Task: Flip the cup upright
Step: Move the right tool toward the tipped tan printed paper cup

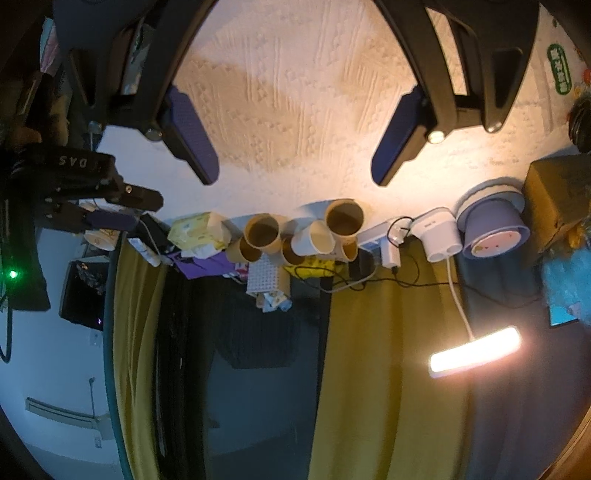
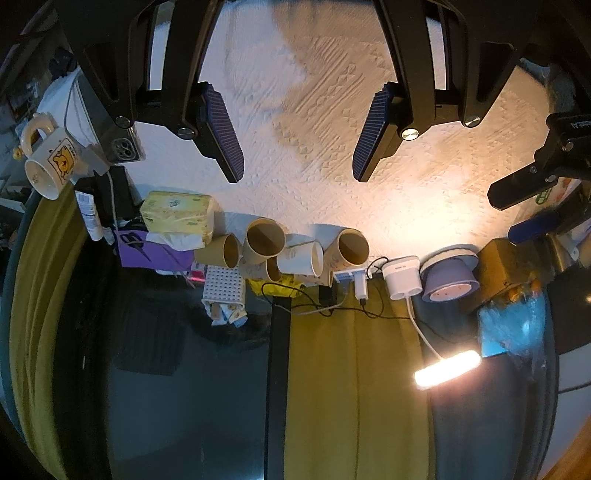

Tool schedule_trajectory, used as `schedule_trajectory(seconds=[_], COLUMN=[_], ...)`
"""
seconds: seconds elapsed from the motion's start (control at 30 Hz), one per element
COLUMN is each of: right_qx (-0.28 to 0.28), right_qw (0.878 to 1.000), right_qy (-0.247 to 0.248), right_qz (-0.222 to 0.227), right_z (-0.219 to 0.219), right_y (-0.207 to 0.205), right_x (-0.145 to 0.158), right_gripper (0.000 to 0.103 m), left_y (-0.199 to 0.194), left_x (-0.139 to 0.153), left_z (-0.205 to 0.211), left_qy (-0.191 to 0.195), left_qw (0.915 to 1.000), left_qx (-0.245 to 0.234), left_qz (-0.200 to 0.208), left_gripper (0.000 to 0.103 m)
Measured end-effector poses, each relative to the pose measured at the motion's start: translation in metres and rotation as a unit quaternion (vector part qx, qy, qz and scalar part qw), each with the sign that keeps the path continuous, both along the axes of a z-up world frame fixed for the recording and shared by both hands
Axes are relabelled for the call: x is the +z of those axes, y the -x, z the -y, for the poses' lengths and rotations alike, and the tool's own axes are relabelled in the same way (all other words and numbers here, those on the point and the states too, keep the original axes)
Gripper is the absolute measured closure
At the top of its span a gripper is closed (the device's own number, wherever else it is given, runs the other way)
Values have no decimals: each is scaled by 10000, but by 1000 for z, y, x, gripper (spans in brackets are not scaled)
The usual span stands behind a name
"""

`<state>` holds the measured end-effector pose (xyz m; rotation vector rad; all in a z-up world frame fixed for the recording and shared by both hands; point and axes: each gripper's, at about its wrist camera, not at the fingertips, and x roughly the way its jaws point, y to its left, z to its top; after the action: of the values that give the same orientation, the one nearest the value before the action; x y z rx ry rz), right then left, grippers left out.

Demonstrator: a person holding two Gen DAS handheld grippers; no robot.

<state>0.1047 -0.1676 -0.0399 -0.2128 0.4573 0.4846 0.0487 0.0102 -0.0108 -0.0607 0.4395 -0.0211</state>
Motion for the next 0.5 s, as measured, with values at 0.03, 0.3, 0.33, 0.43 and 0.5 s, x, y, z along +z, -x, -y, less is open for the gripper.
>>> schedule_trajectory(seconds=[0.03,0.3,0.33,0.43,0.5], right_qx=[2,2,1,6,10], right_qw=[10000,9998,9997,9995,9994], right_qy=[9,-24,-18,-26,-32], right_qz=[-27,-209,-232,-309,-351], right_z=[-2,-12,-14,-18,-21], right_y=[-5,-58,-66,-90,-107], right_x=[-1,-7,-8,-10,-11], right_gripper=[38,38,38,38,38], left_y=[-7,-62,-68,-92,-110], left_x=[-1,-9,-11,-18,-22], left_z=[-2,-16,-18,-24,-29], left_qy=[-6,6,7,26,42], left_qw=[10000,9996,9996,9989,9982], left_qx=[-1,72,84,111,146], left_qz=[-24,-258,-283,-451,-573], left_gripper=[17,17,17,17,17])
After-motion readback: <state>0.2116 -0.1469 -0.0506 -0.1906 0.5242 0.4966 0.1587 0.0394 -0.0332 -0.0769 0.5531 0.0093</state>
